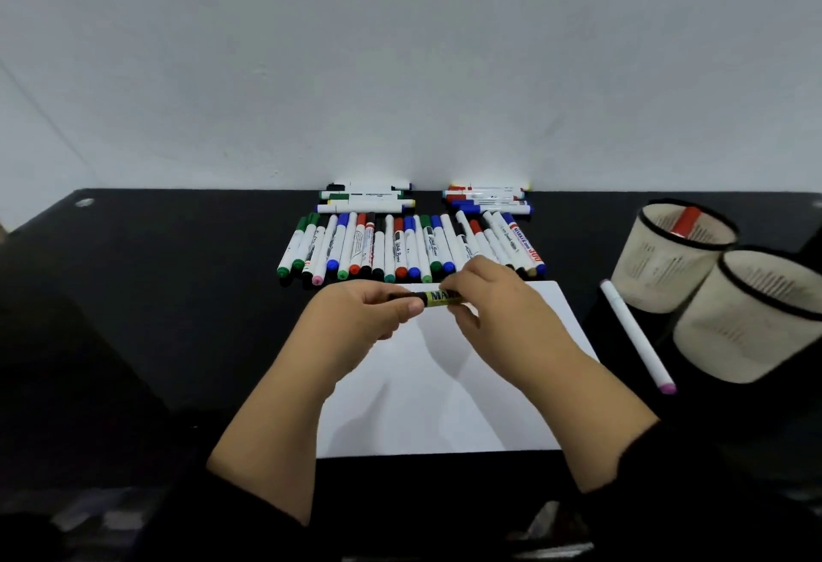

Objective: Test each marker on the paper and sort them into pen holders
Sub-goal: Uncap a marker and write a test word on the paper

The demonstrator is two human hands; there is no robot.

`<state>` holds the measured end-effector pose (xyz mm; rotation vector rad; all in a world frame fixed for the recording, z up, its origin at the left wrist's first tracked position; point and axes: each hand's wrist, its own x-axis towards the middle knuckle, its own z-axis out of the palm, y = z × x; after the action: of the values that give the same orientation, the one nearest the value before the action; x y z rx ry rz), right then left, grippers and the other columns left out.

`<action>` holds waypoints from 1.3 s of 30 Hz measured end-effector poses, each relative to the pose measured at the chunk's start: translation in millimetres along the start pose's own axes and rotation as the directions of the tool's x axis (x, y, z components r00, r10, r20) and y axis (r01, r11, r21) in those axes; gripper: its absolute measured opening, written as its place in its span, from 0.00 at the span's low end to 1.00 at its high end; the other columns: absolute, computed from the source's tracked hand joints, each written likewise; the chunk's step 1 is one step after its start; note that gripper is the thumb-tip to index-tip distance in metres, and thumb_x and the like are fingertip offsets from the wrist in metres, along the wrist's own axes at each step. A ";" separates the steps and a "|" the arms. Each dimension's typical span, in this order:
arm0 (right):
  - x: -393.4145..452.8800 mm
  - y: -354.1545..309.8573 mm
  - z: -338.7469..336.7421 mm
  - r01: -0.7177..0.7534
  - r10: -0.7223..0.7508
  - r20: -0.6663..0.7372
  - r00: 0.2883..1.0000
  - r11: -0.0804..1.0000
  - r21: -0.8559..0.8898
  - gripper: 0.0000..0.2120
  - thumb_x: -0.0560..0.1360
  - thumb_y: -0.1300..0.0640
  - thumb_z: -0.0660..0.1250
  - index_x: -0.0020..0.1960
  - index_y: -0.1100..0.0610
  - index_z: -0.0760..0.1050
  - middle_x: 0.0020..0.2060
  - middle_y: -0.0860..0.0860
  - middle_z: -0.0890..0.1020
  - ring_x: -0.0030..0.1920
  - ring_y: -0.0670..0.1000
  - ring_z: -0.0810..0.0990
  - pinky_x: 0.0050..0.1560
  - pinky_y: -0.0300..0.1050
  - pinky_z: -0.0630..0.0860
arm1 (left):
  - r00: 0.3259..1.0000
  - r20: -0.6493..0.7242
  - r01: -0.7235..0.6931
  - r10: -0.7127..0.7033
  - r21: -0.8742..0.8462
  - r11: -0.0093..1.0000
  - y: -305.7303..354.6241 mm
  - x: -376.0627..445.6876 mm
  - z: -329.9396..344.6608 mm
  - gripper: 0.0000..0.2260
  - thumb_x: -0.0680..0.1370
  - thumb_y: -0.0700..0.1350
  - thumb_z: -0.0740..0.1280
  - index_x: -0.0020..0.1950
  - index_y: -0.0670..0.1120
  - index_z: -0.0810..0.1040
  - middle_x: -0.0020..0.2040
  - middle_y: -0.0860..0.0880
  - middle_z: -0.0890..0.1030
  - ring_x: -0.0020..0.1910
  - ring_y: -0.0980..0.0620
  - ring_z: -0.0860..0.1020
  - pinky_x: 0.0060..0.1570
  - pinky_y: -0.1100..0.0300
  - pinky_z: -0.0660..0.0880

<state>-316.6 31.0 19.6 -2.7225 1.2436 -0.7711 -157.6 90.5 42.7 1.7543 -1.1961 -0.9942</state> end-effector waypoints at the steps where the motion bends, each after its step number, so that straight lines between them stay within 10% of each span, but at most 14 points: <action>1: 2.0 4.2 -6.3 -0.027 0.027 0.010 1.000 0.999 -0.026 0.12 0.79 0.59 0.61 0.61 0.55 0.74 0.55 0.51 0.74 0.53 0.52 0.72 0.49 0.43 0.72 | 1.000 0.008 -0.021 0.021 -0.008 1.000 5.1 -0.4 2.8 0.01 0.74 0.50 0.70 0.44 0.56 0.80 0.42 0.53 0.81 0.44 0.54 0.78 0.48 0.61 0.75; 11: 12.7 78.3 -96.6 -0.301 0.289 -0.121 0.950 0.948 -0.099 0.13 0.75 0.67 0.59 0.58 0.59 0.72 0.55 0.56 0.72 0.50 0.60 0.74 0.40 0.45 0.66 | 0.974 0.131 -0.226 0.187 0.445 0.866 19.4 50.0 79.2 0.24 0.80 0.56 0.56 0.75 0.50 0.61 0.75 0.51 0.61 0.73 0.54 0.60 0.68 0.61 0.57; 19: 2.9 121.0 -124.7 -0.554 0.538 -0.175 0.825 0.830 -0.059 0.09 0.79 0.57 0.57 0.58 0.58 0.67 0.51 0.54 0.72 0.45 0.54 0.74 0.43 0.50 0.73 | 0.960 0.227 -0.277 0.162 0.711 0.646 -14.6 75.6 110.5 0.30 0.80 0.60 0.53 0.78 0.50 0.48 0.77 0.55 0.46 0.76 0.55 0.47 0.72 0.59 0.47; 26: 6.3 145.8 -114.1 -0.618 0.616 -0.063 0.785 0.775 -0.132 0.14 0.80 0.57 0.56 0.64 0.60 0.64 0.49 0.57 0.78 0.46 0.57 0.78 0.45 0.52 0.75 | 0.959 0.178 -0.280 0.219 0.683 0.675 -22.9 76.7 113.8 0.29 0.79 0.60 0.56 0.77 0.52 0.53 0.77 0.57 0.50 0.75 0.57 0.50 0.72 0.59 0.50; 33: 15.7 163.1 -112.0 -0.684 0.683 -0.034 0.729 0.729 -0.005 0.13 0.77 0.56 0.59 0.35 0.54 0.62 0.37 0.51 0.71 0.34 0.50 0.70 0.30 0.42 0.64 | 0.965 0.149 -0.258 0.216 0.694 0.672 -23.9 80.8 116.6 0.29 0.78 0.61 0.56 0.77 0.53 0.53 0.77 0.58 0.50 0.75 0.57 0.51 0.72 0.59 0.50; 39: 12.1 165.8 -115.0 -0.658 0.663 -0.035 0.748 0.747 0.092 0.12 0.78 0.57 0.62 0.59 0.58 0.66 0.45 0.55 0.78 0.42 0.55 0.78 0.37 0.46 0.74 | 0.967 0.147 -0.253 0.210 0.689 0.679 -24.8 82.5 116.7 0.29 0.78 0.60 0.57 0.77 0.53 0.54 0.77 0.59 0.51 0.75 0.57 0.51 0.72 0.59 0.50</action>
<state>-478.2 -71.8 84.6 -1.9491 1.9709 -0.7766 -233.7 -1.2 -39.9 2.0597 -1.9677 -0.4345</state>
